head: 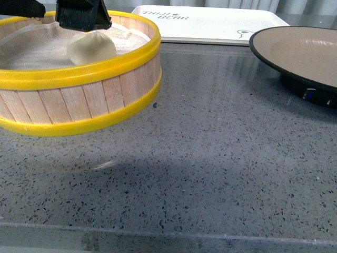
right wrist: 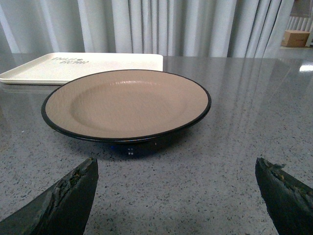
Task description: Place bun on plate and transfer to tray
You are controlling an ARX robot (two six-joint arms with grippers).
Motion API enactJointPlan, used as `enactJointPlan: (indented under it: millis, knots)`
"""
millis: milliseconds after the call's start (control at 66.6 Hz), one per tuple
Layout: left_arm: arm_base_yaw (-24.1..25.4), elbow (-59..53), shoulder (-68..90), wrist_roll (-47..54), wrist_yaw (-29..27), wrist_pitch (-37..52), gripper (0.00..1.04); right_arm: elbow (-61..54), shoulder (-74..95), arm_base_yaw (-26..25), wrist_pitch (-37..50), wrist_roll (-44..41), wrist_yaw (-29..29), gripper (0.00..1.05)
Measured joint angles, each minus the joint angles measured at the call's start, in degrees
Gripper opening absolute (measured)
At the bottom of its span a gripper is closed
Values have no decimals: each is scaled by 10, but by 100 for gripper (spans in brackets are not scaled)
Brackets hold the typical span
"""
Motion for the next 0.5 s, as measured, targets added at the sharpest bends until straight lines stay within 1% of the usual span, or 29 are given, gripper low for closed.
enactJointPlan:
  millis: [270,330,495]
  knots:
    - [-13,5,9,32,-18,0,98,0,0,0,0,0,0,96]
    - [-17,5,12,49,-30,0,98,0,0,0,0,0,0,96]
    - [-23,5,18,65,-31,-1,98,0,0,0,0,0,0,96]
